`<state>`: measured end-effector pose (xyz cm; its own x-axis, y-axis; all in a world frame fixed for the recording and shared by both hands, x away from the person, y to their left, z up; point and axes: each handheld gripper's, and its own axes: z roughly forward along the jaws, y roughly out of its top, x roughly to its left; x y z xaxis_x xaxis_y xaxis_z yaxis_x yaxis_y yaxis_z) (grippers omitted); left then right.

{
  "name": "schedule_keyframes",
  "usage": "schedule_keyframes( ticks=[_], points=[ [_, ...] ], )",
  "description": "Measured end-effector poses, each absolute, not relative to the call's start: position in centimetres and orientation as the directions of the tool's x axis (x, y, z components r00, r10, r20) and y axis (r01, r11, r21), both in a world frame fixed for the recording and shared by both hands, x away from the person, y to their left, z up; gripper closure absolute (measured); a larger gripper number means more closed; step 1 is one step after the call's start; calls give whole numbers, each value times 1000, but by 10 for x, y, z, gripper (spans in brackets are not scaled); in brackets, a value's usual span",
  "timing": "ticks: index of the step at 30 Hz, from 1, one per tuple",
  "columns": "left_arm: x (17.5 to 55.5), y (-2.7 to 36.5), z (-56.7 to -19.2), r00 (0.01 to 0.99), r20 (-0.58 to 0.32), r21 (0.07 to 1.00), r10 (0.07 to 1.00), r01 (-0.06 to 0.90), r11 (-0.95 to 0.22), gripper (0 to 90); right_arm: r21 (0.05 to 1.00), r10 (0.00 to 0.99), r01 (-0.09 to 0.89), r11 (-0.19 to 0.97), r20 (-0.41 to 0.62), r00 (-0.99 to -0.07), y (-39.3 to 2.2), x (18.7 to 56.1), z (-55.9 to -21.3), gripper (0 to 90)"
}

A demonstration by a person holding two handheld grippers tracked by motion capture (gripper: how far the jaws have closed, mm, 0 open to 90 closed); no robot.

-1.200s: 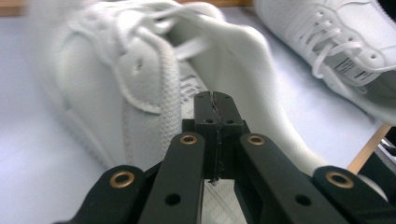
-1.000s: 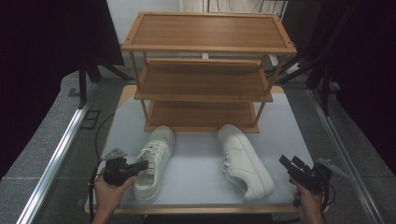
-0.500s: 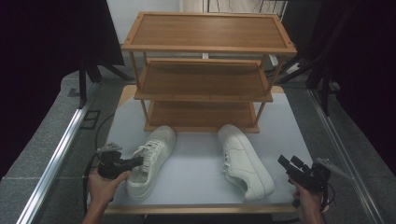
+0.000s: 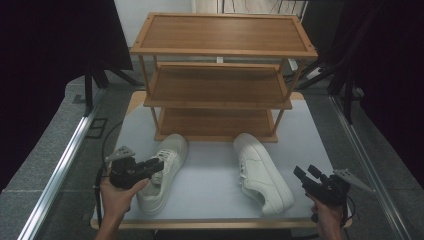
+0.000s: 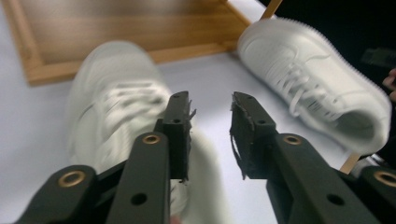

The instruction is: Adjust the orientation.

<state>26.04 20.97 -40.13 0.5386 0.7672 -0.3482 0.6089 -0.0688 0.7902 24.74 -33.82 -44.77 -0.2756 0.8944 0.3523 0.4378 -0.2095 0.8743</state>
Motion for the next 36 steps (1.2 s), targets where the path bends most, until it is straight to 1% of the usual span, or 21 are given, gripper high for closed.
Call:
schedule_keyframes(
  ticks=[3, 7, 11, 12, 13, 15, 16, 17, 18, 21, 22, 23, 28, 31, 34, 36],
  points=[
    [264, 197, -401, 541, -379, 795, 751, 606, -36, 645, 889, 892, 430, -159, 316, -324, -331, 245, -444, 376],
    [267, 180, -404, 558, -367, 801, 744, 596, -52, 635, 900, 884, 424, -106, 281, -375, -323, 241, -440, 441],
    [266, 177, -408, 560, -366, 799, 743, 599, -58, 629, 910, 863, 412, -45, 244, -443, -314, 237, -434, 521],
    [264, 180, -408, 556, -383, 797, 738, 603, -40, 623, 919, 836, 393, 15, 204, -509, -307, 234, -430, 573],
    [264, 180, -408, 556, -383, 797, 738, 603, -40, 618, 919, 836, 393, 15, 204, -509, -307, 234, -430, 573],
    [260, 181, -407, 558, -383, 802, 737, 596, -35, 613, 927, 813, 363, 95, 138, -566, -296, 229, -425, 625],
    [259, 180, -406, 561, -379, 803, 736, 595, -40, 606, 920, 788, 357, 160, 99, -608, -283, 226, -421, 670],
    [258, 180, -407, 563, -376, 804, 736, 593, -42, 606, 920, 788, 357, 160, 99, -608, -283, 226, -421, 670],
    [257, 180, -408, 560, -378, 803, 738, 595, -40, 599, 910, 769, 356, 210, 70, -635, -270, 222, -419, 715],
    [257, 180, -411, 557, -394, 795, 732, 606, -33, 586, 900, 751, 357, 248, 54, -658, -258, 219, -420, 752],
    [257, 180, -414, 552, -397, 791, 734, 611, -32, 576, 892, 731, 348, 288, 30, -682, -248, 218, -421, 774],
    [257, 180, -414, 552, -397, 791, 734, 611, -32, 576, 892, 731, 348, 288, 30, -682, -248, 218, -421, 774],
    [256, 180, -417, 549, -403, 786, 732, 618, -31, 572, 860, 708, 361, 361, -1, -706, -224, 218, -427, 823],
    [258, 179, -417, 552, -413, 785, 725, 620, -25, 569, 830, 687, 355, 430, -46, -725, -210, 218, -435, 843],
    [258, 178, -417, 554, -413, 784, 723, 620, -28, 568, 801, 688, 363, 476, -82, -721, -203, 219, -444, 861],
    [258, 178, -418, 559, -412, 784, 720, 620, -33, 567, 801, 693, 359, 479, -93, -715, -204, 218, -446, 869]
  ],
)
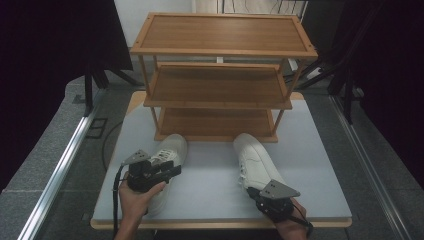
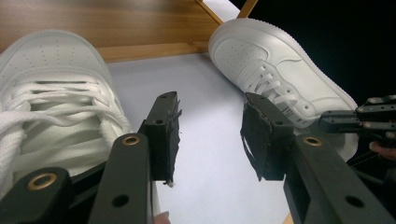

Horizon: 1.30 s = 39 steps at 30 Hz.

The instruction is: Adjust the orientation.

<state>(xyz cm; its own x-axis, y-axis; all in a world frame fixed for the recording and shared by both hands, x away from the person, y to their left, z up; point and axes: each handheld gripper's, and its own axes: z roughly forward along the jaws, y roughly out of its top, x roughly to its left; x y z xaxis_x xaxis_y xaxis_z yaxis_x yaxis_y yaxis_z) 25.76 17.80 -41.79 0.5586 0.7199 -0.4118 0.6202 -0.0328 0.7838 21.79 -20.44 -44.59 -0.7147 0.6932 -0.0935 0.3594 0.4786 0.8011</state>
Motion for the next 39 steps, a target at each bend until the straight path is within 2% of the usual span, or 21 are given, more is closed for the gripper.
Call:
schedule_keyframes(
  ticks=[8, 14, 22, 28, 31, 33, 35, 39],
  points=[
    [258, 180, -420, 557, -433, 777, 708, 629, -19, 566, 819, 713, 382, 428, -46, -699, -215, 220, -444, 892],
    [256, 181, -420, 552, -416, 780, 723, 625, -29, 565, 835, 729, 392, 387, -17, -684, -228, 222, -441, 896],
    [256, 180, -421, 554, -418, 777, 720, 629, -33, 564, 858, 785, 403, 320, -2, -619, -253, 226, -435, 893],
    [256, 179, -422, 555, -420, 775, 718, 631, -35, 564, 873, 835, 458, 168, 121, -537, -292, 241, -430, 877],
    [257, 179, -422, 554, -421, 774, 718, 632, -34, 564, 861, 847, 492, 130, 162, -507, -317, 251, -431, 836],
    [257, 178, -423, 554, -421, 773, 719, 633, -35, 564, 847, 874, 516, 126, 150, -461, -330, 257, -437, 831],
    [257, 178, -423, 553, -420, 772, 719, 635, -37, 563, 853, 848, 519, 58, 232, -477, -341, 258, -439, 836],
    [257, 177, -423, 555, -422, 771, 717, 635, -38, 563, 853, 871, 513, 97, 176, -458, -339, 257, -437, 833]
  ],
)
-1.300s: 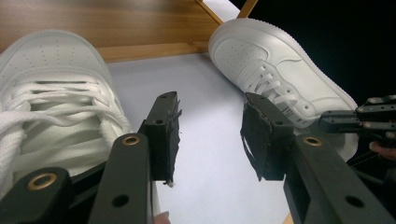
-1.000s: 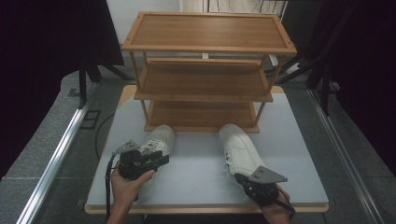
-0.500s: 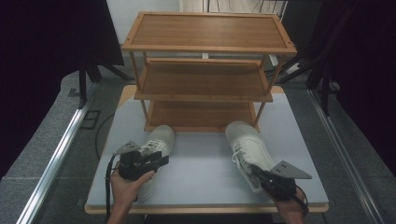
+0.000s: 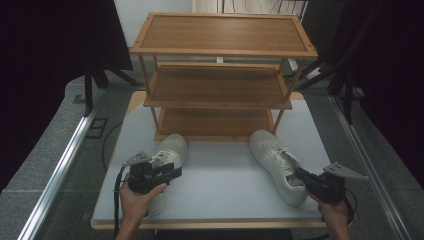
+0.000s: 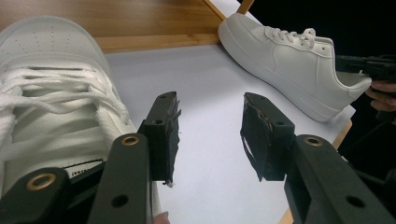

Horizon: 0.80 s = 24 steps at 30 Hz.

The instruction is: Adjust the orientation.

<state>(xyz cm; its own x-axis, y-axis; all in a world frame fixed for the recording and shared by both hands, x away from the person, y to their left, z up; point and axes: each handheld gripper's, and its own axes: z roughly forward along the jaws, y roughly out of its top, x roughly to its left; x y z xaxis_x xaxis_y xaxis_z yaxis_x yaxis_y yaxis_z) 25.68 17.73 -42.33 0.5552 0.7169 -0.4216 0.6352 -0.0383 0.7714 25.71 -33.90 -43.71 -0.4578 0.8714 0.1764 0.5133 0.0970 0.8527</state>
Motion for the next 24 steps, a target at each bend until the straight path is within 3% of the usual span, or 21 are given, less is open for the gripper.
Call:
schedule_keyframes(
  ticks=[9, 24],
  points=[
    [255, 178, -421, 560, -424, 776, 712, 630, -34, 562, 872, 851, 441, 212, 58, -522, -302, 245, -417, 802],
    [256, 179, -422, 560, -433, 774, 707, 633, -28, 561, 790, 832, 531, 307, 48, -552, -273, 248, -430, 722]
  ],
)
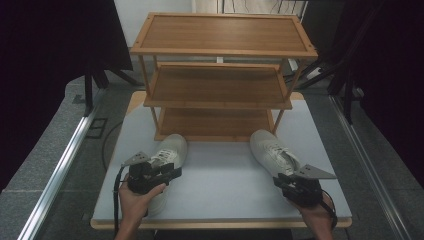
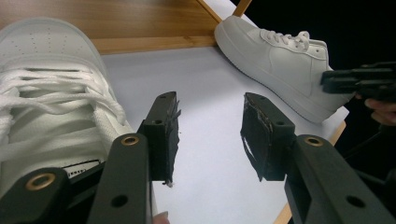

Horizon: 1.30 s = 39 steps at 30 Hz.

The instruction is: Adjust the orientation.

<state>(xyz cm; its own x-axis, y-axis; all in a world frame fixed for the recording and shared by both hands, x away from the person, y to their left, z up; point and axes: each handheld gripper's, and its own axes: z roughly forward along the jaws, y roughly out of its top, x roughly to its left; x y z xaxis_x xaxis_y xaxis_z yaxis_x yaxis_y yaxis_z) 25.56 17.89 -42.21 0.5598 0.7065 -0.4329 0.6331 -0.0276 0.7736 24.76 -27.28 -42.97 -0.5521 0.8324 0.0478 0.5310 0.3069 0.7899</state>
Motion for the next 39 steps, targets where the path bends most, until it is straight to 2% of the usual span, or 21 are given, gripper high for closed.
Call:
schedule_keyframes(
  ticks=[4, 10, 11, 12, 14, 18, 21, 22, 23, 24, 25, 31, 33, 36, 39],
  points=[
    [255, 182, -421, 556, -436, 776, 708, 631, -17, 561, 798, 853, 520, 305, 14, -522, -267, 246, -431, 736],
    [255, 187, -419, 549, -447, 777, 706, 629, 2, 561, 834, 881, 484, 265, -6, -474, -273, 246, -418, 678],
    [254, 188, -418, 550, -450, 777, 703, 629, 5, 561, 850, 901, 467, 245, -22, -433, -275, 247, -415, 603],
    [254, 188, -418, 550, -450, 777, 703, 629, 5, 560, 850, 901, 467, 245, -22, -433, -275, 247, -415, 603],
    [253, 188, -417, 553, -448, 781, 703, 625, 5, 561, 845, 914, 474, 248, -41, -404, -277, 250, -411, 591],
    [253, 189, -416, 550, -447, 782, 706, 623, 11, 561, 802, 901, 540, 257, 3, -434, -275, 265, -416, 563],
    [253, 189, -416, 549, -439, 784, 711, 621, 5, 560, 778, 890, 549, 305, -28, -455, -266, 273, -421, 613],
    [253, 189, -416, 549, -439, 785, 711, 620, 6, 560, 764, 885, 549, 339, -60, -462, -262, 274, -421, 645],
    [253, 190, -415, 548, -439, 785, 712, 619, 7, 558, 750, 876, 546, 372, -90, -473, -258, 273, -421, 716],
    [253, 190, -415, 547, -440, 785, 712, 619, 10, 558, 750, 876, 546, 372, -90, -473, -258, 273, -421, 716],
    [253, 191, -415, 547, -441, 786, 711, 618, 12, 558, 750, 867, 548, 370, -67, -494, -260, 274, -421, 757],
    [252, 192, -413, 551, -439, 790, 710, 613, 14, 558, 748, 825, 542, 383, -14, -564, -262, 273, -419, 806],
    [252, 193, -412, 548, -442, 790, 710, 612, 19, 557, 733, 788, 531, 425, -11, -616, -255, 269, -418, 816],
    [251, 194, -411, 548, -443, 793, 710, 609, 25, 557, 719, 772, 523, 457, -29, -635, -248, 266, -418, 820],
    [250, 197, -409, 549, -441, 797, 710, 603, 29, 557, 740, 770, 541, 399, 49, -636, -245, 264, -418, 820]
  ],
)
